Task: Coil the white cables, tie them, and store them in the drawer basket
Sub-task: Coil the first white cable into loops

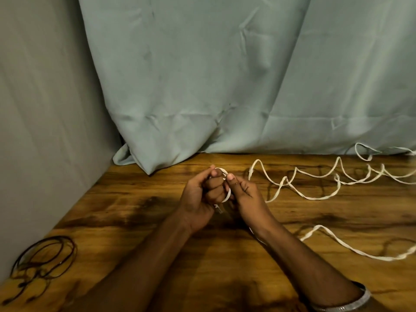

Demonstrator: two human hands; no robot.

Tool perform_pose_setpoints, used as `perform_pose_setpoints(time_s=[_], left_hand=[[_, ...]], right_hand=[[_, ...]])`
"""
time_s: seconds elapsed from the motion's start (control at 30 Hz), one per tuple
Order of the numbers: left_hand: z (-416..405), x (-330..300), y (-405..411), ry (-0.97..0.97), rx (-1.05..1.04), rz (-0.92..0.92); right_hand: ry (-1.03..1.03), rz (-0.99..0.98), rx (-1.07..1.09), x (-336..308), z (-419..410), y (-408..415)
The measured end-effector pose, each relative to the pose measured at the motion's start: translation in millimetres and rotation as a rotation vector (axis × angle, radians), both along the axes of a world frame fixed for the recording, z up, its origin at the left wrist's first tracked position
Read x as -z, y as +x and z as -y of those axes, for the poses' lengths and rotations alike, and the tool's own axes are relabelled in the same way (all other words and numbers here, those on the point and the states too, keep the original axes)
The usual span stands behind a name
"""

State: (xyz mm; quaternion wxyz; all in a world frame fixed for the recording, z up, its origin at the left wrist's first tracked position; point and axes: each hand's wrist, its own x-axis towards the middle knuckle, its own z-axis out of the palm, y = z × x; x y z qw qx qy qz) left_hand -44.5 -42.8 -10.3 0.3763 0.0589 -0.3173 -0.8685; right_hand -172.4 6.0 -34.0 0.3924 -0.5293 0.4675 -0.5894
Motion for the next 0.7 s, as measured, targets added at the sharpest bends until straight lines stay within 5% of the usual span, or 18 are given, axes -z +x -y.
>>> perform_pose_setpoints(time_s=[0.23,0.47,0.7], left_hand=[[11.0,9.9,5.3,-0.164,-0.170,0.123],[13.7,7.0,3.9,-0.355,-0.476,0.371],[15.5,22.2,6.6,-0.855,-0.558,0.857]], right_hand=[[-0.001,-0.332,0.086,9.8,2.7,-3.0],[0.096,-1.085,0.066,0.8,-11.7,8.4],[-0.217,-1.318,0.159,-22.1,-28.6,2.1]])
